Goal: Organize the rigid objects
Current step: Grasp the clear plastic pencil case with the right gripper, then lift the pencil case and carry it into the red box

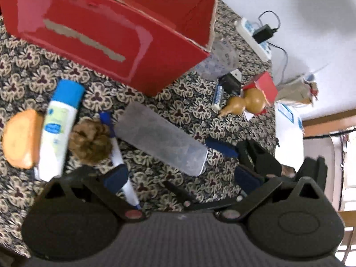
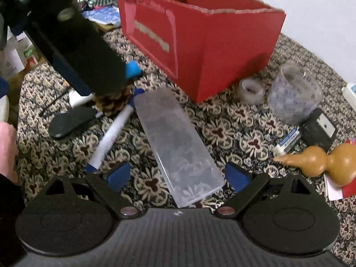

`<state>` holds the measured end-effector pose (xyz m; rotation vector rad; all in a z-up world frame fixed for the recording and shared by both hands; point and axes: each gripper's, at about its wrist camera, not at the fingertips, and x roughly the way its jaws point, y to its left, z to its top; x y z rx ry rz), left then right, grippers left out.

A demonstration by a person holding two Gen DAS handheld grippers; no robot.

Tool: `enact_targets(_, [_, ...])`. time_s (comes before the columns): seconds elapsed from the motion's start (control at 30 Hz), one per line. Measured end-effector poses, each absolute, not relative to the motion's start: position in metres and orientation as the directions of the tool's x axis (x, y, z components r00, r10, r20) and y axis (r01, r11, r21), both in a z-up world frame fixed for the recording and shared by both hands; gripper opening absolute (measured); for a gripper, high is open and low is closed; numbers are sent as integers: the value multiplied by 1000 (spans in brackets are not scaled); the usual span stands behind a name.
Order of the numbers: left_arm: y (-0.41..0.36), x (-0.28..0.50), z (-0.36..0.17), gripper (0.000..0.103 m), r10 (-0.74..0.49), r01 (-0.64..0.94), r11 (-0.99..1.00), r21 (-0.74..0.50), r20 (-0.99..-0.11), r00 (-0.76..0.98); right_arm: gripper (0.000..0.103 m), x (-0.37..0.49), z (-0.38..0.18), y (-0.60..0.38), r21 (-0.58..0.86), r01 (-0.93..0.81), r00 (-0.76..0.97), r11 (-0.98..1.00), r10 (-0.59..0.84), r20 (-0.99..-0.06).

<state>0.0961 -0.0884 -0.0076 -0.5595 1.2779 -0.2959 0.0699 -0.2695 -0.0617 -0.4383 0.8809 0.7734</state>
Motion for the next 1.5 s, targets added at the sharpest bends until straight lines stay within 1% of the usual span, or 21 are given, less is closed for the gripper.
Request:
enact_targets(0.03, [-92, 98, -9, 100, -498, -99, 836, -540, -822, 277, 76, 69, -63, -271, -39, -754, 405, 656, 418, -813])
enact_targets(0.07, [-97, 101, -10, 98, -488, -102, 842, -530, -828, 275, 63, 69, -64, -273, -37, -752, 405, 659, 418, -813])
enact_targets(0.13, [-106, 105, -13, 98, -482, -108, 845, -523, -834, 269, 46, 69, -66, -277, -19, -739, 404, 673, 421, -812])
enact_targets(0.27, [-118, 111, -21, 98, -458, -115, 860, -498, -851, 258, 42, 64, -67, -282, 12, -716, 407, 698, 430, -806])
enact_targets(0.37, [-125, 114, -28, 98, -427, -115, 878, -465, -868, 252, 41, 54, -65, -288, 24, -674, 424, 739, 413, -806])
enact_targets(0.53, [-142, 117, -43, 98, -372, -81, 913, -399, -898, 234, 41, 34, -61, -302, 123, -548, 432, 827, 406, -805])
enact_targets(0.57, [-146, 118, -47, 97, -357, -75, 921, -381, -906, 226, 41, 29, -60, -304, 133, -526, 442, 840, 404, -801])
enact_targets(0.6, [-151, 119, -51, 95, -346, -67, 928, -368, -912, 219, 41, 24, -60, -305, 138, -505, 452, 852, 397, -799])
enact_targets(0.67, [-158, 120, -56, 80, -332, -58, 935, -350, -920, 208, 41, 19, -59, -305, 147, -474, 460, 868, 387, -799])
enact_targets(0.77, [-167, 120, -60, 72, -305, -33, 948, -318, -930, 206, 41, 11, -61, -307, 156, -454, 462, 877, 382, -801])
enact_targets(0.83, [-171, 118, -59, 71, -294, -19, 952, -305, -931, 216, 40, 6, -59, -310, 149, -445, 475, 883, 373, -797])
enact_targets(1.07, [-177, 110, -49, 66, -288, 0, 955, -298, -923, 254, 39, 3, -58, -313, 215, -408, 466, 887, 405, -787])
enact_targets(1.23, [-177, 103, -8, 59, -333, 53, 941, -336, -881, 335, 38, 0, -39, -323, 237, -381, 514, 893, 418, -749])
enact_targets(1.37, [-172, 104, 45, 56, -382, 149, 924, -352, -828, 410, 38, -3, -2, -327, 244, -361, 583, 900, 422, -694])
enact_targets(1.5, [-155, 121, 100, 55, -418, 246, 908, -338, -771, 481, 38, 8, 47, -318, 218, -361, 666, 907, 414, -620])
